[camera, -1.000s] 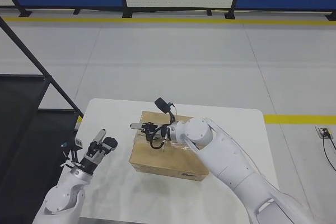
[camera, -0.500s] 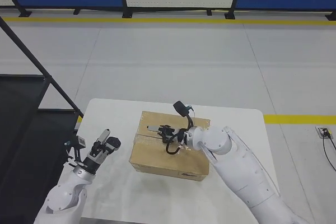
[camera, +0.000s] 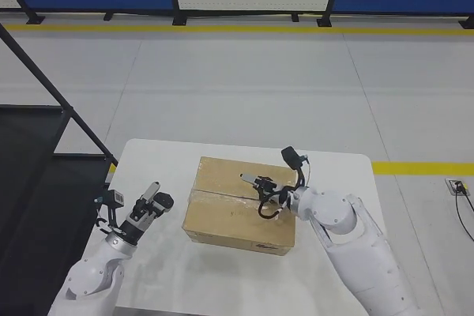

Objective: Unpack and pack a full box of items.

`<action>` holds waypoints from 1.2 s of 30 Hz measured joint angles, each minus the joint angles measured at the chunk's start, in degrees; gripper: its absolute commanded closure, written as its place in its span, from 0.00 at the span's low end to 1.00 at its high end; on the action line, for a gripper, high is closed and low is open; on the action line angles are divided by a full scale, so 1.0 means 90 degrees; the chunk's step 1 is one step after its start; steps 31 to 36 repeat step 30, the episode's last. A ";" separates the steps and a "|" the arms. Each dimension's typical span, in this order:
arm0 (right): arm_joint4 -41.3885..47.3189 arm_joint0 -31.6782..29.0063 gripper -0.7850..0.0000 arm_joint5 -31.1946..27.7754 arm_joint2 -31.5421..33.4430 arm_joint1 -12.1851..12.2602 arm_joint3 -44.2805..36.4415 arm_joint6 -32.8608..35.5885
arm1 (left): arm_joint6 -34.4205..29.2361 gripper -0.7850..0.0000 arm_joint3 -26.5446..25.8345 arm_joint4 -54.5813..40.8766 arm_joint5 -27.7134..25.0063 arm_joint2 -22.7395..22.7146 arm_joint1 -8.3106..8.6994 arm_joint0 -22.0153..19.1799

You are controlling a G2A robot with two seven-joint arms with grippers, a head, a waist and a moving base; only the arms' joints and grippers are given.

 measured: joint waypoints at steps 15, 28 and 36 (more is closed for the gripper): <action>-0.0094 -0.1167 0.00 0.0283 0.1340 0.0310 -0.1253 -0.0294 | -0.0142 0.00 -0.0033 -0.0061 0.0040 -0.0129 0.0036 -0.0126; 0.0810 -0.2931 0.00 -0.0347 0.3231 0.0518 -0.2400 -0.0909 | -0.0405 0.00 -0.0011 -0.0150 0.0135 -0.0426 0.0109 -0.0396; 0.0826 -0.2946 0.00 -0.0363 0.3254 0.0520 -0.2401 -0.0922 | -0.0404 0.00 -0.0011 -0.0149 0.0135 -0.0425 0.0109 -0.0394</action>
